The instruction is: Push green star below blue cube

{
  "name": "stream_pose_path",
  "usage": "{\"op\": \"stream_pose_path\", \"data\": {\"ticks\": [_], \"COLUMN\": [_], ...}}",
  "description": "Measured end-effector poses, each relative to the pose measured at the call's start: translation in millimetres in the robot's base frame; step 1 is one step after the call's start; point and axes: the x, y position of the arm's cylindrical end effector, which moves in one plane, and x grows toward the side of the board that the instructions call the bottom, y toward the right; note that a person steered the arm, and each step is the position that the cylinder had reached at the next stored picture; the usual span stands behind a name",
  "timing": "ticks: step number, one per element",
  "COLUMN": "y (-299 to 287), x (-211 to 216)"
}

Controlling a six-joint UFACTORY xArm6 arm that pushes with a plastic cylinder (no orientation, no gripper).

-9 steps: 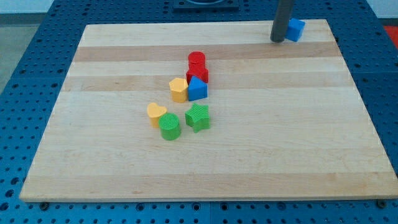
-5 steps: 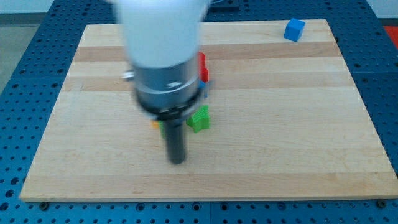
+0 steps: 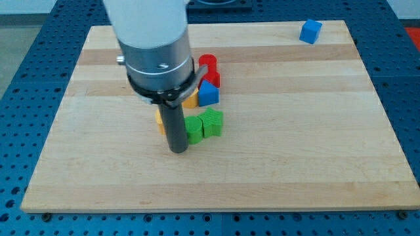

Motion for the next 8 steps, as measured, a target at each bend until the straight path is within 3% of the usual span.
{"op": "stream_pose_path", "data": {"ticks": [2,4,8], "y": [32.0,104.8,146.0], "x": [-30.1,-38.6,-129.2]}}
